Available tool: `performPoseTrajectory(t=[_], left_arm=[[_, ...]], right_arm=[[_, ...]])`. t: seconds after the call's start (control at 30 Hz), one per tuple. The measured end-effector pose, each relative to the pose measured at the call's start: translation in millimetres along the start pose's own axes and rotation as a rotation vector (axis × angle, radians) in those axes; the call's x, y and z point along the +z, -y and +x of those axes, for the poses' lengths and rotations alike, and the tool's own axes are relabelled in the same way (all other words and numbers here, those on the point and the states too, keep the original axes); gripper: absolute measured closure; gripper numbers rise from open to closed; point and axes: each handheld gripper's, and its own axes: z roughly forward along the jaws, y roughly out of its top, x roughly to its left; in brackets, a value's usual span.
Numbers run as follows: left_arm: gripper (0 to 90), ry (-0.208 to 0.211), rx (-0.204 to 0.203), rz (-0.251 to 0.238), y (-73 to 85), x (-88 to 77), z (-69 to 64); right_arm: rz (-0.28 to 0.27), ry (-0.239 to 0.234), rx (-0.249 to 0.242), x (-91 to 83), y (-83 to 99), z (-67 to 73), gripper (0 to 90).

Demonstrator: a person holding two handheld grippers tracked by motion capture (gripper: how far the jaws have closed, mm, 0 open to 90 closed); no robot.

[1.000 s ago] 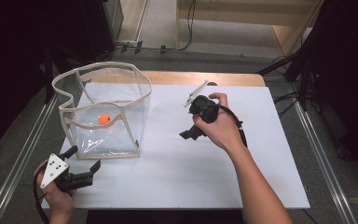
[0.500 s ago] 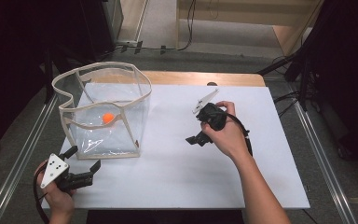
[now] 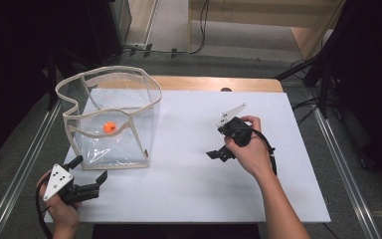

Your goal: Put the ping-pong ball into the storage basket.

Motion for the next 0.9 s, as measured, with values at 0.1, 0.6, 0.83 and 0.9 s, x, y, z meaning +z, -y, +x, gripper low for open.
performPoseTrajectory(t=[0.1,0.6,0.83,0.9], left_arm=[[3.6,0.0,0.0,0.0,0.0,0.0,-0.1],[3.6,0.002,0.003,-0.003,0.0,-0.2,-0.5],[3.6,-0.001,0.005,-0.001,-0.1,0.0,-0.9],[3.6,-0.002,0.006,0.0,-0.1,0.0,-1.0]], right_arm=[[-0.01,0.003,0.013,-1.3,6.0,-0.2,0.0],[-0.06,0.016,0.073,-5.0,40.1,-3.0,0.0],[-0.081,0.025,0.083,-8.9,52.9,-2.7,0.0],[-0.09,0.029,0.084,-10.1,57.1,-3.3,0.0]])
